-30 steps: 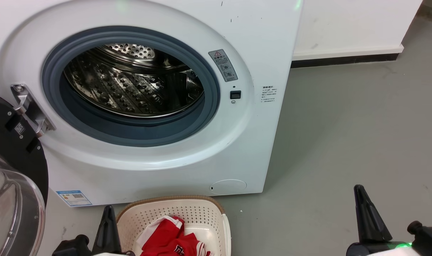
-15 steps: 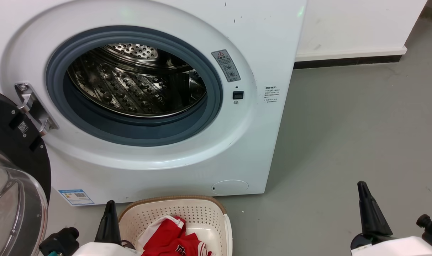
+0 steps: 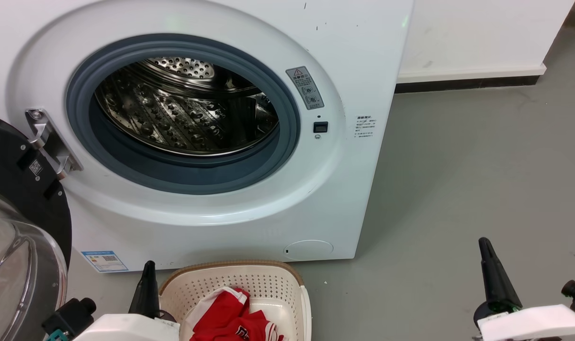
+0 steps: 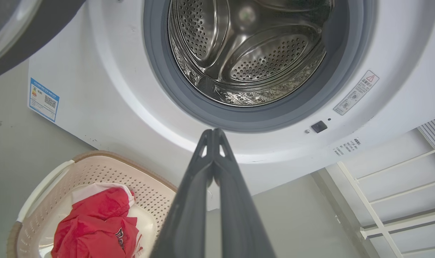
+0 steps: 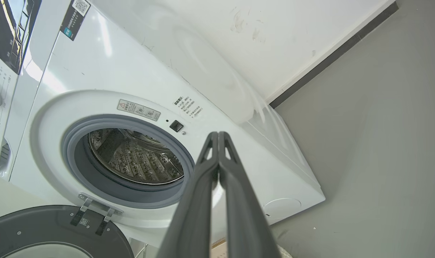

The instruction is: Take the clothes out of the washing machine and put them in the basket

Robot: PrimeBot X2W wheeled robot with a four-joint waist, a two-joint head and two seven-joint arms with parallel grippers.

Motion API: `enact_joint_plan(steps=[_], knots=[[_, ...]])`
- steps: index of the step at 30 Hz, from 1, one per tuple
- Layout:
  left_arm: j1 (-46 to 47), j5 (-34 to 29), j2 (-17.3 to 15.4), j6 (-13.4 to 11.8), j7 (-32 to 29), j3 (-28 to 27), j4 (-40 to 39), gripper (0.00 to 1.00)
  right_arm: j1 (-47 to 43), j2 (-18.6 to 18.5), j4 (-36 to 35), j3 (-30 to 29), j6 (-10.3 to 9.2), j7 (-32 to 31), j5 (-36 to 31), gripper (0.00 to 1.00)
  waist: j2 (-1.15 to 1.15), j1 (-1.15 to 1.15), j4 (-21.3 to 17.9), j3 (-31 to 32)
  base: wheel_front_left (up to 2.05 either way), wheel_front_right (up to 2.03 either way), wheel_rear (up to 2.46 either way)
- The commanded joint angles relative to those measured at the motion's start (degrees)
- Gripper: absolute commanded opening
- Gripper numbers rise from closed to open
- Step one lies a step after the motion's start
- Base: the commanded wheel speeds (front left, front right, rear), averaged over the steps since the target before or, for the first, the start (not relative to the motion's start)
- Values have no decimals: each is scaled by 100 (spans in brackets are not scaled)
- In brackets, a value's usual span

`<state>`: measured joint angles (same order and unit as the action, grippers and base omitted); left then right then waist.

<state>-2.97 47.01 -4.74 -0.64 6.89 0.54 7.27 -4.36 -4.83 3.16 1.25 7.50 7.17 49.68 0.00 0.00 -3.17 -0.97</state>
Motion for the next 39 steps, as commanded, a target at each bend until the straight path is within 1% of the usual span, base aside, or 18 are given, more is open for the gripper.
enact_joint_plan(steps=[1, 20, 39], knots=[[137, 215, -27, 43, -39, -30, -25, 0, 199, -38, -11, -23, -1, -34, 217, 0, 0, 0, 6, 1, 0, 0, 0], [396, 1676, -45, 293, -366, -138, 183, 0, 482, -57, 331, -145, 0, -362, 1601, 0, 0, 0, 82, 20, 0, 0, 0], [598, 2819, -38, 497, -645, -242, 359, 0, 704, -49, 603, -265, -1, -646, 2680, 0, 0, 0, 155, 38, 0, 0, 0]])
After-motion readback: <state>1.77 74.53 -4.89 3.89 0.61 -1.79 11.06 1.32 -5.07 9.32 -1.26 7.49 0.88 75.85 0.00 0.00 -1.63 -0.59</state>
